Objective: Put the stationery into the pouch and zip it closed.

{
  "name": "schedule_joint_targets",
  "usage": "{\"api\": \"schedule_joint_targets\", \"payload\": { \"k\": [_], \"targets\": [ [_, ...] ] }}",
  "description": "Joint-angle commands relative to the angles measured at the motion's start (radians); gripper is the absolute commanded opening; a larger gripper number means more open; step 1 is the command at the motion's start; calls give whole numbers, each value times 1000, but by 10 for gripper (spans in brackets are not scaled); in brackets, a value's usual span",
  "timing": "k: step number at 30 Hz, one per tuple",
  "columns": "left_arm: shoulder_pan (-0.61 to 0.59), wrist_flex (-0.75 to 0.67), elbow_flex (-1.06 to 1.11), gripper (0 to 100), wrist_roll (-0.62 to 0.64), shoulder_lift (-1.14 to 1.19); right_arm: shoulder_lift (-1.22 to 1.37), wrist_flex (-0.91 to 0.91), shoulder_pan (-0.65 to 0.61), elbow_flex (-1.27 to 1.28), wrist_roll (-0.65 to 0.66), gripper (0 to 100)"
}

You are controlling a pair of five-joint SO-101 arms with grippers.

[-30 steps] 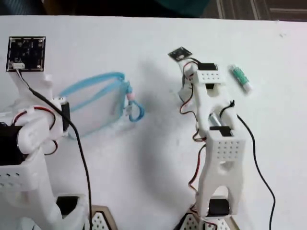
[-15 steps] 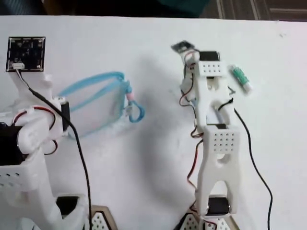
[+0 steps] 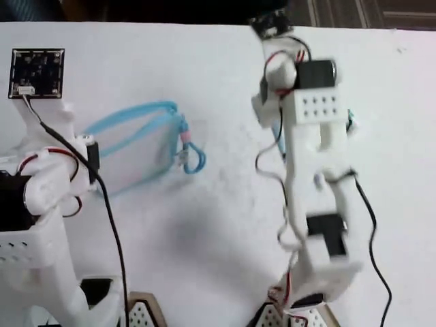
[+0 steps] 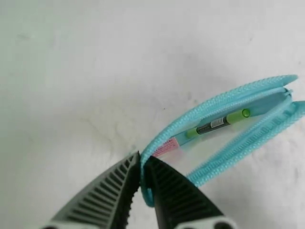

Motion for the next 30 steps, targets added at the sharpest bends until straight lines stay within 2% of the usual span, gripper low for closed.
{"api": "schedule_joint_targets", "payload": {
  "k": [1,5,7,11,15,20,26,30],
  "targets": [
    [-7,2,-18,23,-3,-5,-320,-8,-67,267,-34,16],
    [-5,2,-18,23,-3,-4,-545,-122,-174,456,-87,16],
    [-4,2,-18,23,-3,-4,-631,-231,-245,523,-161,16],
    [-2,2,-18,23,-3,-4,-740,-561,-372,634,-399,16],
    [-5,3,-18,23,-3,-5,-777,-914,-440,675,-598,16],
    [-5,3,-18,23,-5,-7,-777,-1279,-450,652,-667,16],
    [-5,3,-18,23,-3,-7,-710,-1294,-426,468,-664,16],
    [-5,3,-18,23,-3,-4,-605,-1299,-404,471,-663,16]
  ]
}}
